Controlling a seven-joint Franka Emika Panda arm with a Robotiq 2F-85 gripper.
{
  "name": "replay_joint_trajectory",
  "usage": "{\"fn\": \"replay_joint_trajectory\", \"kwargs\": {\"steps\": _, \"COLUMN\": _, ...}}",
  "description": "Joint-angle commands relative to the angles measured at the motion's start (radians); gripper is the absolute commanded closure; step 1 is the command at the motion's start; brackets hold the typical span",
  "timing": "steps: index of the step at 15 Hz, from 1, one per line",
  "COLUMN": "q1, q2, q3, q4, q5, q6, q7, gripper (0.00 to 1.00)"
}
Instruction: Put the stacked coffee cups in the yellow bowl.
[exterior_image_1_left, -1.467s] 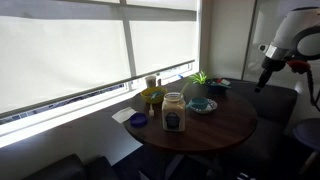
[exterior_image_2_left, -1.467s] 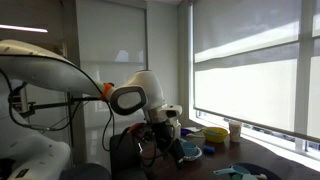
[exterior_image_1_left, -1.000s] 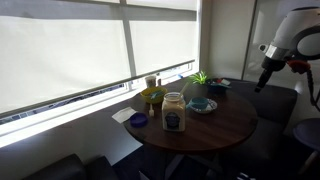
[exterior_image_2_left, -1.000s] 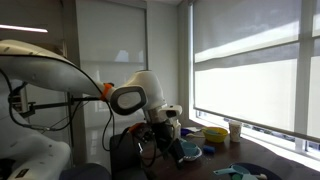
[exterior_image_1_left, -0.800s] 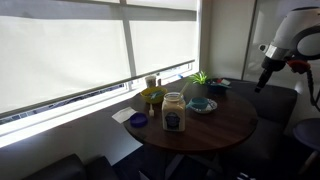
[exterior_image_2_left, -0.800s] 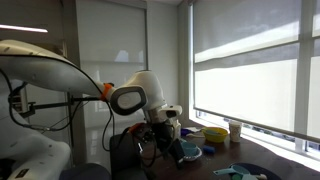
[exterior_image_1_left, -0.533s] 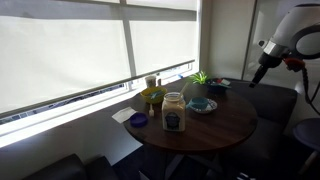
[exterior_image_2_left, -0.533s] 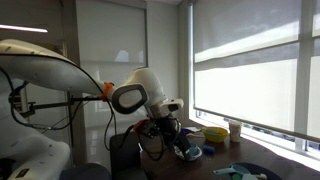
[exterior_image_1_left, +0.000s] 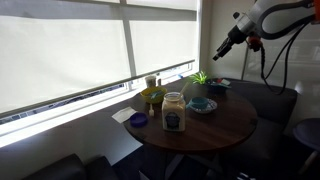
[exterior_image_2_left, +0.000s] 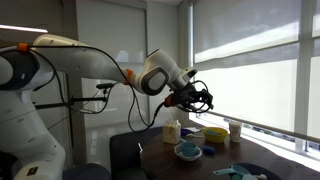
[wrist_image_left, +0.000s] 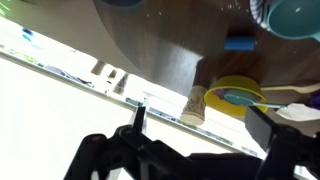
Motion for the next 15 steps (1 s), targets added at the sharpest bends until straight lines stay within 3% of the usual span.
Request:
{"fn": "replay_joint_trajectory", "kwargs": {"steps": 1, "q1": 0.165, "q2": 0.206, "q3": -0.077, "q4": 0.236, "q5": 0.271, "q6": 0.037, "q7": -0.174, "gripper": 0.00}}
{"fn": "replay_joint_trajectory", "kwargs": {"steps": 2, "q1": 0.223, "q2": 0.248, "q3": -0.112, "q4": 0.300, "q5": 0.353, "q6": -0.004, "q7": -0.226, "gripper": 0.00}}
{"fn": "replay_joint_trajectory", "kwargs": {"steps": 3, "q1": 0.137, "q2": 0.139, "q3": -0.051, "q4": 0.155, "q5": 0.232, "q6": 0.031, "q7": -0.141, "gripper": 0.00}}
{"fn": "replay_joint_trajectory", "kwargs": {"steps": 6, "q1": 0.210, "q2": 0.234, "q3": -0.090, "q4": 0.260, "q5": 0.315, "q6": 0.027, "q7": -0.191, "gripper": 0.00}}
{"fn": "replay_joint_trajectory", "kwargs": {"steps": 13, "q1": 0.211, "q2": 0.245, "q3": -0.102, "q4": 0.281, "q5": 0.320, "q6": 0.017, "q7": -0.197, "gripper": 0.00}}
{"fn": "replay_joint_trajectory", "kwargs": {"steps": 15, "q1": 0.207, "q2": 0.291, "q3": -0.102, "q4": 0.311, "q5": 0.335, "q6": 0.062, "q7": -0.124, "gripper": 0.00}}
